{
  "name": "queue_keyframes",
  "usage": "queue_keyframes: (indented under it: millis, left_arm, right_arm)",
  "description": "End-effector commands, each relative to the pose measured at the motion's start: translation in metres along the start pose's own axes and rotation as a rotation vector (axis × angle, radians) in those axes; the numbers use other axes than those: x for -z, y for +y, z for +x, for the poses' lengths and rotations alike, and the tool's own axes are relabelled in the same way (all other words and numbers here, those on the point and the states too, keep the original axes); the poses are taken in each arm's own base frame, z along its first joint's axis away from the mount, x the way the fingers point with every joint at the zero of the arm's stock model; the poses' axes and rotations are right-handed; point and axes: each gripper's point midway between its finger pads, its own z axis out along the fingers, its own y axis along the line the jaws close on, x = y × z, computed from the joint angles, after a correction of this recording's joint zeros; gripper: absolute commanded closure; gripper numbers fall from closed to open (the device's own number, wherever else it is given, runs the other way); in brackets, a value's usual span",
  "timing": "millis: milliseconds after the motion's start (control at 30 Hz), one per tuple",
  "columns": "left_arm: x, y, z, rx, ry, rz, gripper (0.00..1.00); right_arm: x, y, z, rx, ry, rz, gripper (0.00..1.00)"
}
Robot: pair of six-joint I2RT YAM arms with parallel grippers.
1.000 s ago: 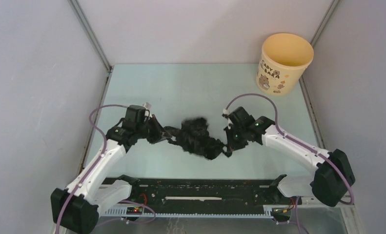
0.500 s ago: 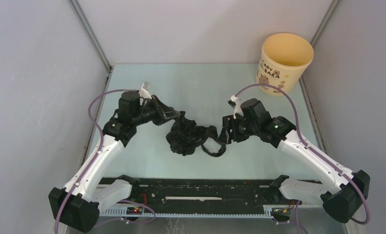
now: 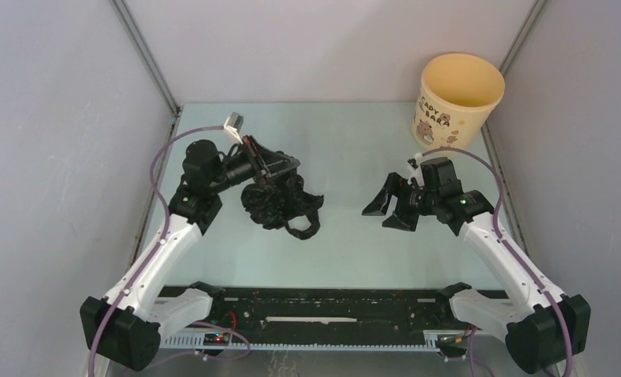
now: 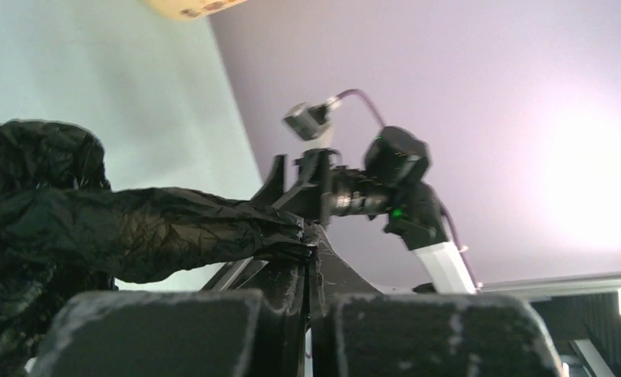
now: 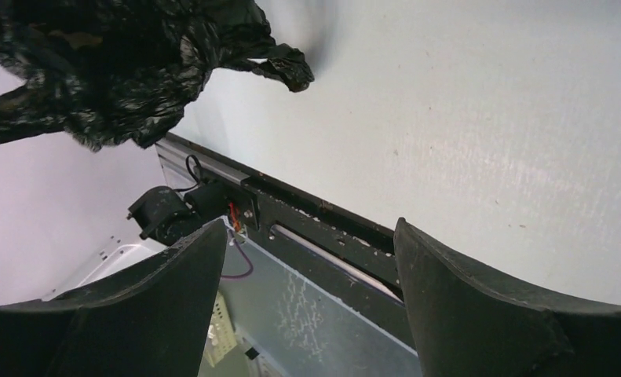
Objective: Put the trash bags into the trash bin
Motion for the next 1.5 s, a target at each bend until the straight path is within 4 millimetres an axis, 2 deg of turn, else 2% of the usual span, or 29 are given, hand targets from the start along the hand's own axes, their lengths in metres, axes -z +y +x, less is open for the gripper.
queue_keyframes:
  millis: [0,100,167,267,333,433,500,567,733,967,1167,1367,1467]
  left_arm:
    - [-0.007,-0.074,-0.013,-0.023,0.005,0.271,1.00]
    - [-0.009,-0.097,-0.012,-0.074,0.022,0.325,1.00]
    - [-0.004,-0.084,-0.008,-0.095,0.000,0.278,1.00]
    - [0.001,-0.016,0.010,-0.083,0.001,0.086,1.00]
    - [0.011,0.040,0.038,-0.041,0.067,-0.072,1.00]
    - [0.033,0.108,0.080,-0.051,0.170,-0.265,1.00]
    - [0.048,0.137,0.102,-0.048,0.227,-0.349,1.00]
    - [0.057,0.153,0.115,-0.031,0.249,-0.385,1.00]
    - [0.070,0.173,0.131,0.015,0.253,-0.450,1.00]
    - [0.086,0.188,0.147,0.061,0.292,-0.529,1.00]
    - [0.087,0.187,0.146,0.055,0.291,-0.530,1.00]
    - [0.085,0.186,0.143,0.047,0.283,-0.528,1.00]
    - [0.086,0.185,0.143,0.045,0.279,-0.524,1.00]
  right_arm:
    - [0.006,0.008,-0.007,-0.043,-0.014,-0.054,0.13]
    - [0.007,0.003,-0.013,-0.071,-0.039,-0.031,0.14]
    - [0.007,0.000,-0.017,-0.077,-0.056,-0.019,0.14]
    - [0.007,-0.008,-0.021,-0.068,-0.087,0.018,0.14]
    - [0.005,-0.014,-0.022,-0.065,-0.087,0.046,0.14]
    - [-0.003,-0.024,-0.019,-0.075,-0.068,0.073,0.14]
    - [-0.012,-0.028,-0.016,-0.093,-0.054,0.070,0.14]
    - [-0.022,-0.033,-0.013,-0.125,-0.039,0.079,0.15]
    - [-0.045,-0.053,-0.009,-0.305,0.004,0.179,0.16]
    - [-0.056,-0.070,-0.015,-0.504,-0.027,0.269,0.11]
    - [-0.078,-0.066,-0.015,-0.806,0.003,0.281,0.03]
    - [-0.102,-0.060,0.008,-0.997,0.056,0.324,0.00]
    - [-0.107,-0.061,0.018,-1.062,0.054,0.343,0.01]
